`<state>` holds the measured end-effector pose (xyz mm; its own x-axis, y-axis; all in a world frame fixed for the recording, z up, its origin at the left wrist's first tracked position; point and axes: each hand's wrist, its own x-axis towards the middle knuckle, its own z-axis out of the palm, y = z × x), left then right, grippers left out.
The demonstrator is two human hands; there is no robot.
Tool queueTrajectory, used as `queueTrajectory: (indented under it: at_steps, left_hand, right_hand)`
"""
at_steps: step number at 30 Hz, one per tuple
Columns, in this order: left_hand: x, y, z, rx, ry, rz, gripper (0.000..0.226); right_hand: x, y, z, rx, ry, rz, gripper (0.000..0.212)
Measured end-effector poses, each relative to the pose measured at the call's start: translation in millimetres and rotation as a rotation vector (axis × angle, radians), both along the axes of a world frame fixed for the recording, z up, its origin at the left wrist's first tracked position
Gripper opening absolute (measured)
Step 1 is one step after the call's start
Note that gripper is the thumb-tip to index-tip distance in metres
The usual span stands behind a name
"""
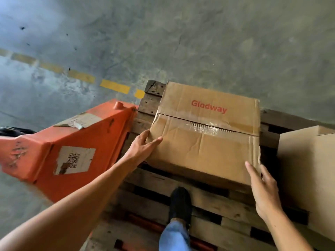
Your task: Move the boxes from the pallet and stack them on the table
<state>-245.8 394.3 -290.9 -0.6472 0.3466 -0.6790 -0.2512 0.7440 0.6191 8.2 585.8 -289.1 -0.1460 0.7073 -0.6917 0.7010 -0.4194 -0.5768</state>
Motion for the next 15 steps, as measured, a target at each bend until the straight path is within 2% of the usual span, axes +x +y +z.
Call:
queueTrajectory:
  at_steps: [3, 7, 12, 15]
  left_hand:
    - [5, -19, 46, 0.062, 0.015, 0.07, 0.059]
    - [23, -66, 117, 0.121, -0.05, 0.116, 0.073]
    - [62, -165, 279, 0.398, 0.06, 0.094, 0.09]
    - [95, -223, 382, 0.564, 0.174, 0.074, 0.083]
  right_hand:
    - [-2, -9, 40, 0.099, 0.091, -0.024, 0.061]
    - [6, -44, 119, 0.146, 0.156, 0.07, 0.05]
    - [57, -159, 308, 0.425, 0.406, 0.055, 0.045]
    - [105, -229, 413, 0.589, 0.498, -0.031, 0.049]
